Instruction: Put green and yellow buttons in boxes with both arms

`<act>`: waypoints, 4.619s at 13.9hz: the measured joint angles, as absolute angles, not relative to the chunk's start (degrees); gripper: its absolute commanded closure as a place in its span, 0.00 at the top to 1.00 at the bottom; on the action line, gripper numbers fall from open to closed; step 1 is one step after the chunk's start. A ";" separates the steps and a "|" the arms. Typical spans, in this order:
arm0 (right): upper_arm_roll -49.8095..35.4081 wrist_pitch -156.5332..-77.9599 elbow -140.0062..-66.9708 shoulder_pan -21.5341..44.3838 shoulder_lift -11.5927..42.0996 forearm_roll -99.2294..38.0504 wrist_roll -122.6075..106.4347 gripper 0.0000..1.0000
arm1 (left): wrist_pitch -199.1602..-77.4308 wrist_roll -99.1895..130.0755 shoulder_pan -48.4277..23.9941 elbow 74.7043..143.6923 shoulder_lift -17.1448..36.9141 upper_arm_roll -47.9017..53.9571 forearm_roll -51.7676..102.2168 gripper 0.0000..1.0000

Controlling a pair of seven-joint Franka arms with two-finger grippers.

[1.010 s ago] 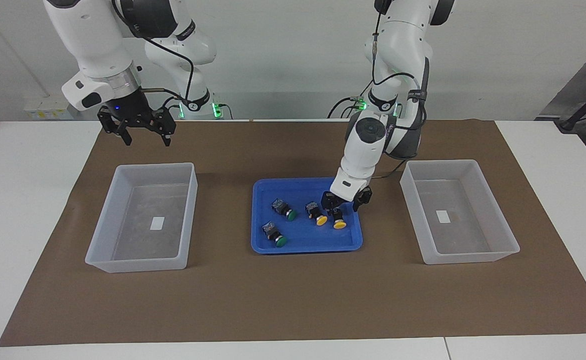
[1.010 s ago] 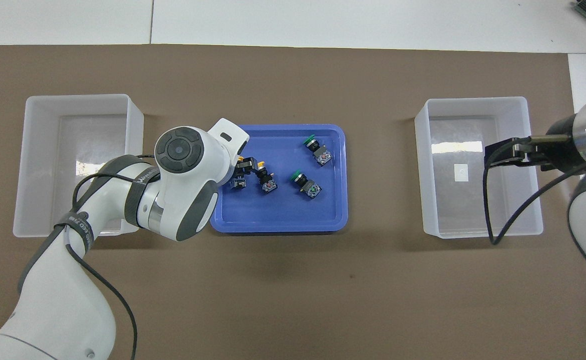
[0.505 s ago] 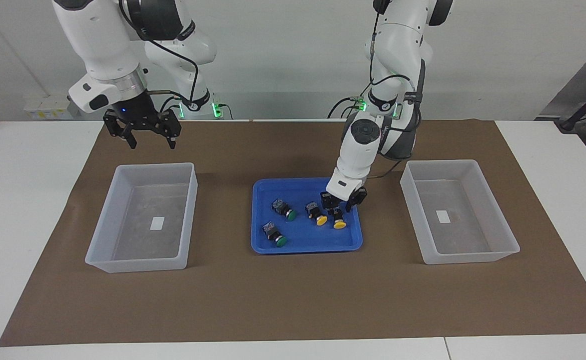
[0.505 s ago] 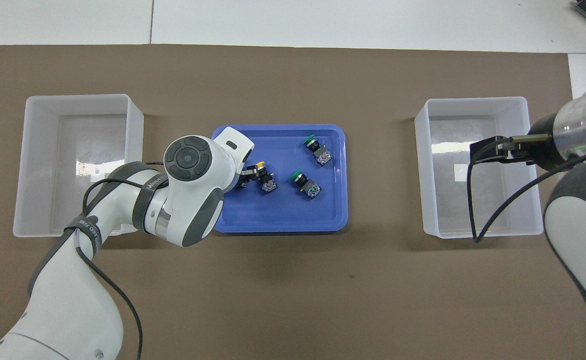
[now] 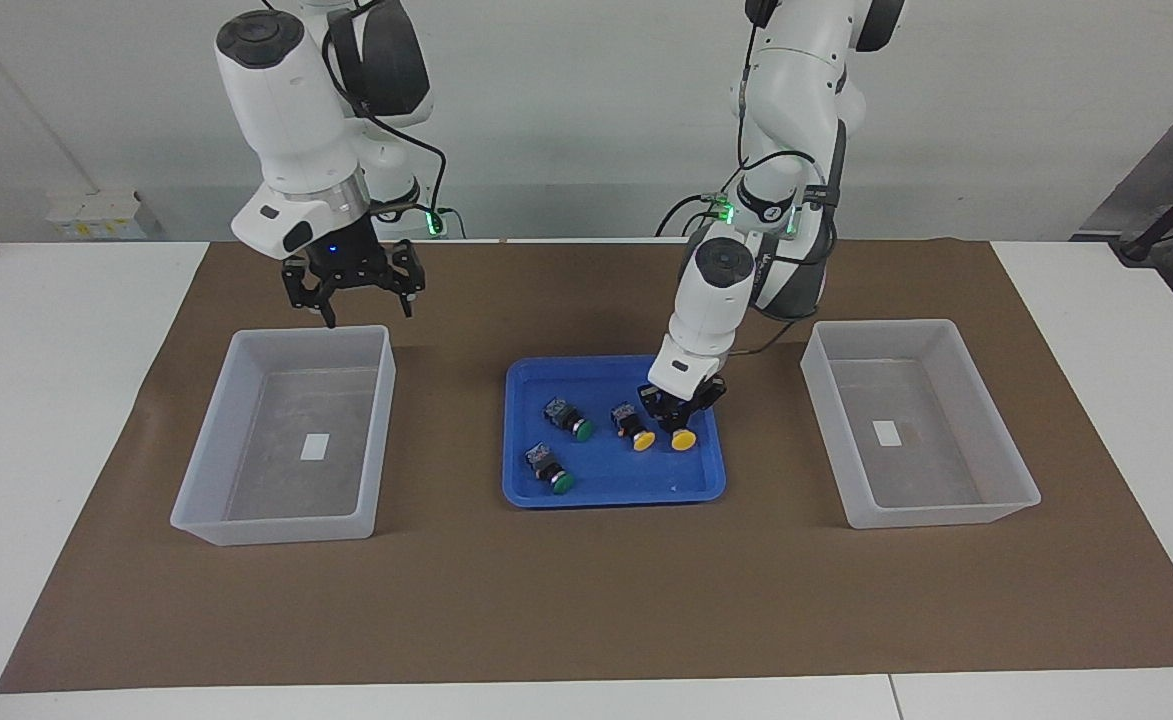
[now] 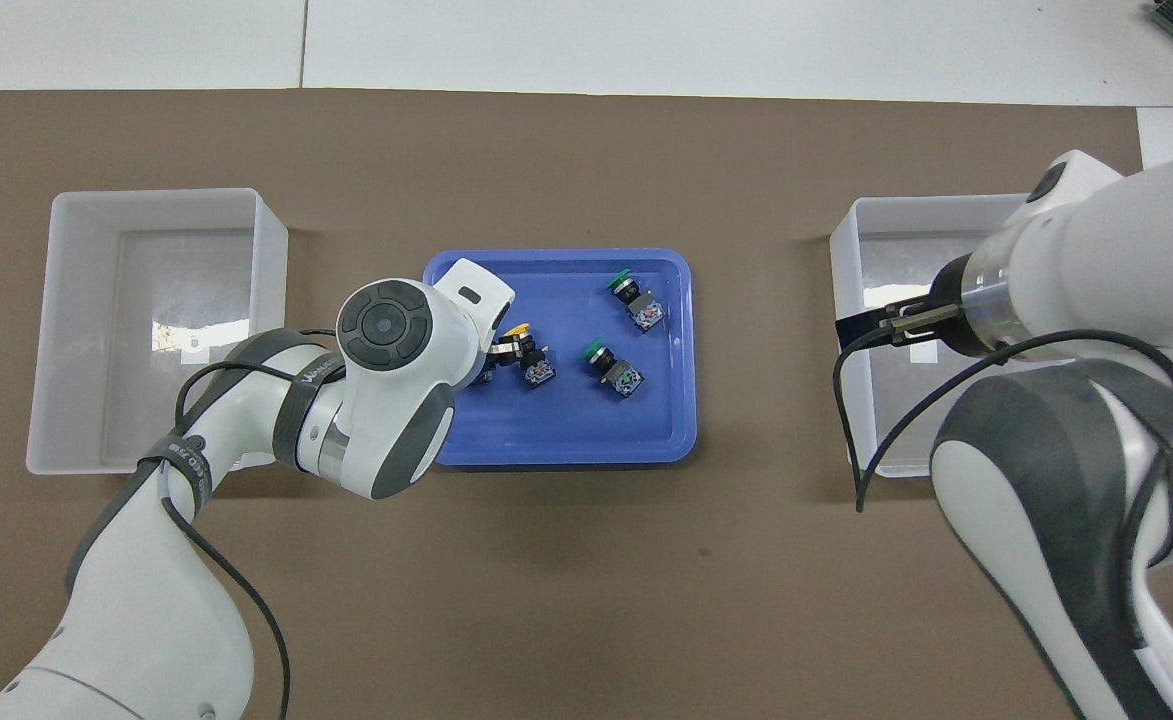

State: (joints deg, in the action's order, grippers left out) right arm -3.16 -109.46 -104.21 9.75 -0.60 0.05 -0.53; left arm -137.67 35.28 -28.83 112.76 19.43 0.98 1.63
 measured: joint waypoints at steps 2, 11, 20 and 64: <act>-3.19 -115.10 -106.98 11.76 0.14 0.05 -2.20 1.00 | -137.68 35.32 -28.83 112.74 19.43 0.93 1.63 0.00; -3.36 -138.50 -109.03 16.32 12.36 0.05 -9.26 1.00 | -117.77 35.20 -25.88 98.04 18.44 -0.39 1.59 0.00; -5.43 -150.80 -109.18 20.82 21.87 -2.30 -9.55 1.00 | -103.59 8.82 -6.99 87.78 17.90 -1.13 1.34 0.00; -4.17 -145.60 -118.84 -8.15 9.05 -2.35 -4.12 0.00 | -123.75 57.60 -27.61 103.28 17.41 0.90 2.02 0.73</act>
State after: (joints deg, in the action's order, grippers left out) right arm -4.17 -145.60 -118.84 -8.15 9.05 -2.35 -4.12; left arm -123.75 57.60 -27.61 103.28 17.41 0.90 2.02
